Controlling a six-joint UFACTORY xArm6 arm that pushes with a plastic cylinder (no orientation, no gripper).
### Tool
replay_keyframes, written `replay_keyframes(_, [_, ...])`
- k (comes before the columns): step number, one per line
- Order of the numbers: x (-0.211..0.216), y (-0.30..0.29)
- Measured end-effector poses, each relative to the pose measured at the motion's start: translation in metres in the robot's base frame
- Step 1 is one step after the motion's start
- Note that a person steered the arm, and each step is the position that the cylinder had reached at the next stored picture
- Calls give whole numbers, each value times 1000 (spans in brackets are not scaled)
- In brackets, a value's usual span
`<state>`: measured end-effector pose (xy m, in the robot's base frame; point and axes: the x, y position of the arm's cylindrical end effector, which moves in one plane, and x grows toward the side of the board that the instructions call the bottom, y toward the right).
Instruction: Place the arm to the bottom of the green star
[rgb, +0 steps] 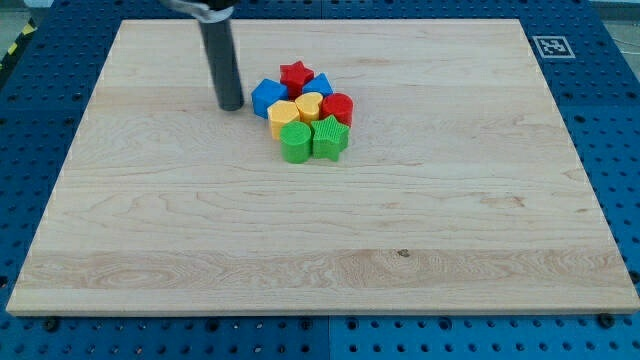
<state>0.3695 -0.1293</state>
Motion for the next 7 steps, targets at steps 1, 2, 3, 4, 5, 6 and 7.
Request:
replay_keyframes(1, [26,-4])
replay_keyframes(2, [76,3])
replay_keyframes(3, [120,45])
replay_keyframes(4, [141,103])
replay_keyframes(5, [142,111])
replay_keyframes(6, [142,111])
replay_keyframes(7, [143,119])
